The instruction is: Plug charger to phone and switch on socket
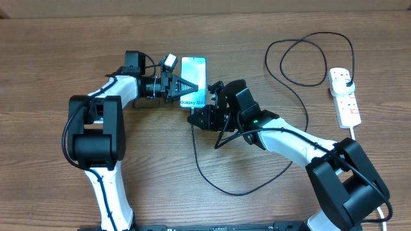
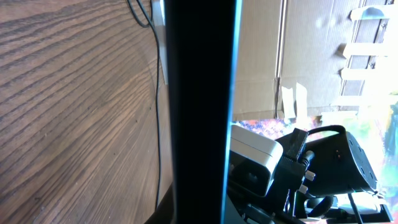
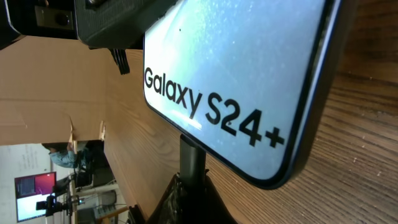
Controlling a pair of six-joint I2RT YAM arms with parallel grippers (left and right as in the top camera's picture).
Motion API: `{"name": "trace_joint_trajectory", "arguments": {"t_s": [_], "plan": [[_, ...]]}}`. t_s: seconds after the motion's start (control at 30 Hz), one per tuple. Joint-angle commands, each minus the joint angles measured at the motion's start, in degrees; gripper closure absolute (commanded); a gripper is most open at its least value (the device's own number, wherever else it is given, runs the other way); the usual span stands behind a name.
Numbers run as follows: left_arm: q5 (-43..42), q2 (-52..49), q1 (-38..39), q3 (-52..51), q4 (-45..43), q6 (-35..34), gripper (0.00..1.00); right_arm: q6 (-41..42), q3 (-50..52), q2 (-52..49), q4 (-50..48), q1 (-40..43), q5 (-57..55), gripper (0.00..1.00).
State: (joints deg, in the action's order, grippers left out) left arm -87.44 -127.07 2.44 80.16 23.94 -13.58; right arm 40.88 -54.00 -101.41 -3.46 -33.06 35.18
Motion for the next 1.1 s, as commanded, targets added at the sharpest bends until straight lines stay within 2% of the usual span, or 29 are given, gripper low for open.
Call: {"name": "trace_joint_trajectory", "arguments": {"t_s": [0.0,0.33,0.73,0.8,0.83,0.87,1.07], "plan": [[-3.17,2.67,0.39,0.24,-0.22,0.02,0.96,-0.20,-0.33,0.35,-0.87,-0.09,-0.83,0.96],[-3.21,2.69,2.21,0.24,-0.20,4.42,0.96,1.81,-0.33,0.35,-2.21,1.18,-1.05,0.96],[-3.21,2.67,2.43,0.24,-0.20,4.39,0.96,3.58,-0.35,0.35,-4.63,2.60,-0.98,0.96],[-3.21,2.67,2.40,0.24,-0.20,4.37,0.96,3.89,-0.35,0.35,-4.61,2.60,-0.74,0.31],[-3.21,2.69,2.40,0.24,-0.22,4.37,0.96,3.87,-0.35,0.35,-4.59,2.60,-0.55,0.06],[-3.21,2.69,2.40,0.24,-0.22,4.35,0.96,3.82,-0.35,0.35,-4.57,2.67,-0.33,0.00],[-3.19,2.69,2.40,0.24,-0.22,4.35,0.96,0.85,-0.35,0.35,-4.59,4.74,4.63,0.00]]}}
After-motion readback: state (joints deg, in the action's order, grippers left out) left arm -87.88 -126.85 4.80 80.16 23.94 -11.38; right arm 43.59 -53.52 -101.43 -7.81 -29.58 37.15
